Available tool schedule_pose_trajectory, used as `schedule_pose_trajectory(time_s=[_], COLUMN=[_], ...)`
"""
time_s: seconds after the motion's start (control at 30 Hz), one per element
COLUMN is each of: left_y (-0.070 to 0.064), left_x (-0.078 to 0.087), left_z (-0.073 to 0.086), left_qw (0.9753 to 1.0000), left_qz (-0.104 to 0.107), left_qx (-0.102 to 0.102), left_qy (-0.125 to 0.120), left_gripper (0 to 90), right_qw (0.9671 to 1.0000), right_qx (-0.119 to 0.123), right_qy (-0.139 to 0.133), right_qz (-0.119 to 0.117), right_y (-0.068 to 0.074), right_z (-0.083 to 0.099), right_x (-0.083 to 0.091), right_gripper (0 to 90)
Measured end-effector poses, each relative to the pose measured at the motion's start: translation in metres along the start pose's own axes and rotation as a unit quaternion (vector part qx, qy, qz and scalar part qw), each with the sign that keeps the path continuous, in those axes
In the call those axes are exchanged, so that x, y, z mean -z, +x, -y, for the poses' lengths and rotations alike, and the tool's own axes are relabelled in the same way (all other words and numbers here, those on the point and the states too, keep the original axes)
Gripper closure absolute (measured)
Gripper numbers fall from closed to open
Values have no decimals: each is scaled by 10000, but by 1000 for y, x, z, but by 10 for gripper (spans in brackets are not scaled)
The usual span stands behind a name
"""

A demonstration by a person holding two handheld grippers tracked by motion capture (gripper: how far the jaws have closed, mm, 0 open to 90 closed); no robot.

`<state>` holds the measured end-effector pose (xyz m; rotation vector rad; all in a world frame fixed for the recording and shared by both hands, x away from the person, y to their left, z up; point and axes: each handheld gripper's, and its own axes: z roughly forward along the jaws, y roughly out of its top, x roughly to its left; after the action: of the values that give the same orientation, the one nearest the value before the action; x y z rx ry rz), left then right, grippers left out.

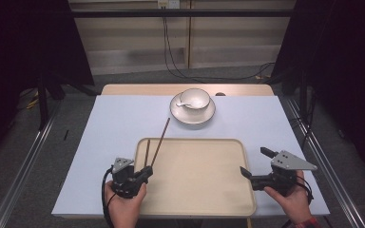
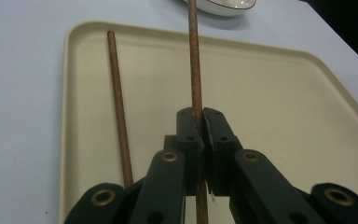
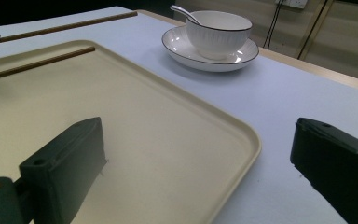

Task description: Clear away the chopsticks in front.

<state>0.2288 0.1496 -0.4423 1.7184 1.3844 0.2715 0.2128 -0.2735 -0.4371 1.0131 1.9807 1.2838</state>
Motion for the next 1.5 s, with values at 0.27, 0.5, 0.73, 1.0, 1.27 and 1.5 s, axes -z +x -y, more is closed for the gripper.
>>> schedule_pose_trajectory(time_s=[0.27,0.5,0.73,1.0,1.27,1.5], left_y=[-5,-10,-11,-12,-12,-5], left_x=[0,-2,-2,-8,-8,-7], left_z=[5,6,13,11,6,-8], left_qw=[9998,9995,9989,9982,9991,9992], left_qz=[125,147,177,218,274,283], left_qx=[-77,-155,-196,-216,-207,-269], left_qy=[140,232,396,513,255,-84], left_gripper=[859,859,858,840,685,548], right_qw=[10000,10000,10000,10000,10000,10000], right_qx=[28,-2,67,80,68,75], right_qy=[48,41,15,13,24,39], right_qz=[1,30,-37,-35,-38,-44], right_y=[0,-1,1,1,2,2], right_z=[1,1,-2,-2,-3,-2], right_x=[-1,1,-3,-2,-3,-2], right_gripper=[28,28,28,27,27,28])
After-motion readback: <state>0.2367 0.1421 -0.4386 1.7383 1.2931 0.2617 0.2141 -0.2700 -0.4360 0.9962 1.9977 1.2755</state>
